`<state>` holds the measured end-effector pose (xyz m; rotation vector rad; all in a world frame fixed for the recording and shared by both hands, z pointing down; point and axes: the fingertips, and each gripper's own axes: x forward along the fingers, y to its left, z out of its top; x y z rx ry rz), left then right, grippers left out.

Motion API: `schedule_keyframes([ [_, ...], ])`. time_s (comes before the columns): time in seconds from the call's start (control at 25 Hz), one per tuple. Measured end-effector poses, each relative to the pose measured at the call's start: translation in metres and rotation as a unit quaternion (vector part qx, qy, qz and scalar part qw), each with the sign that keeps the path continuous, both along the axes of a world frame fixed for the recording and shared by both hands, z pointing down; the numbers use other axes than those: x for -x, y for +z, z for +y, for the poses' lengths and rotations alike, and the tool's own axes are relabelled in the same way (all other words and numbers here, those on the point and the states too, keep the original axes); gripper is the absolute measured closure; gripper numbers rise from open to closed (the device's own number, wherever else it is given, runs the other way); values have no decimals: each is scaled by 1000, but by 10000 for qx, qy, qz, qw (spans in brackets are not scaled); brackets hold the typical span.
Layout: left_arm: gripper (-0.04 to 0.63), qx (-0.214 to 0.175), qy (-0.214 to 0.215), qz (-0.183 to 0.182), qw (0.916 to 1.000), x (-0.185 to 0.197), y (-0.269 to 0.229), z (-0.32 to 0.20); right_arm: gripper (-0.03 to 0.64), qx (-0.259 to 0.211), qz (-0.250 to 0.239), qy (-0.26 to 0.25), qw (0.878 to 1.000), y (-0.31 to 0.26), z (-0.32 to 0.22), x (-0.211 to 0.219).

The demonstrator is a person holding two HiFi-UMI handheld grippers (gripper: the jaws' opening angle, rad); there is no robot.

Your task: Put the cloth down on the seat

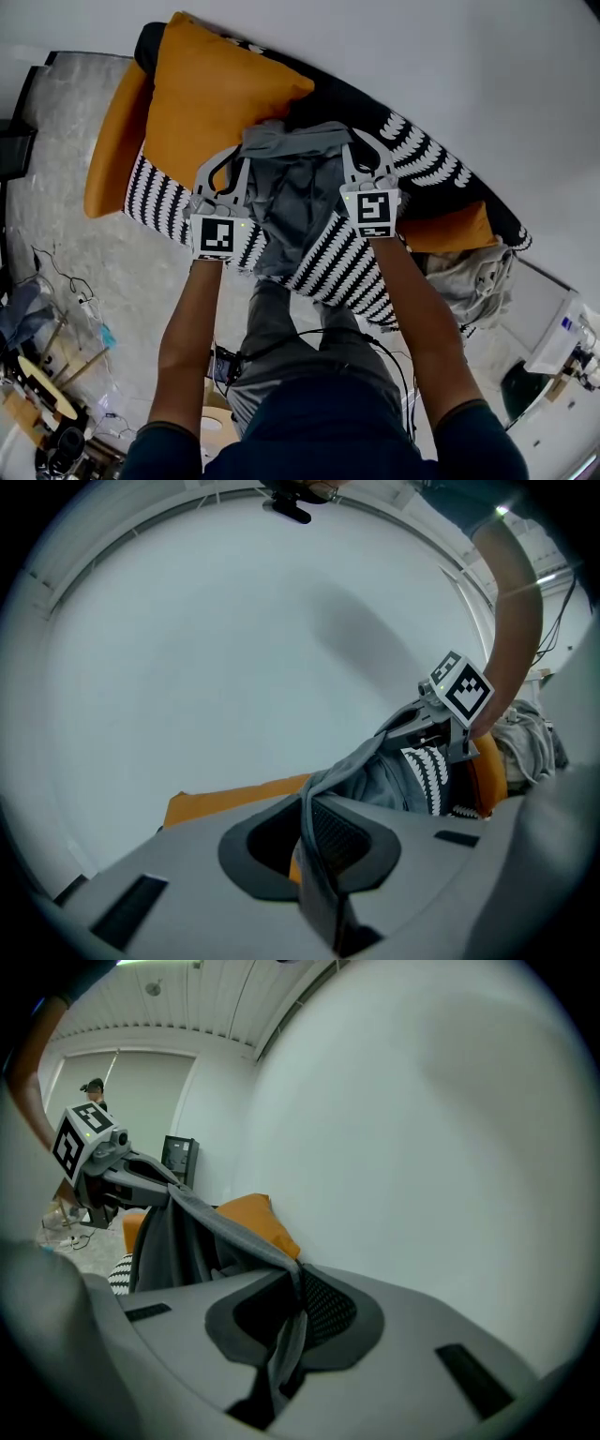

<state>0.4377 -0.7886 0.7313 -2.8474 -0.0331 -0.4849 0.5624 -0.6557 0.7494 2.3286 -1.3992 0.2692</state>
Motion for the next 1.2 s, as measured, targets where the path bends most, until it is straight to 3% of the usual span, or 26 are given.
schedule_keyframes([
  [0.44,566,39,-133,7,9999,-11,26,-34,583,92,-87,-240,9996,31,-41,-16],
  [0.88,566,128,-127,-102,9998,-22,62,-48,578,394,-117,-331,9986,74,-46,-21],
  [1.2,565,262,-243,-178,9992,-24,80,-65,502,707,-426,-485,9954,105,-53,-20],
])
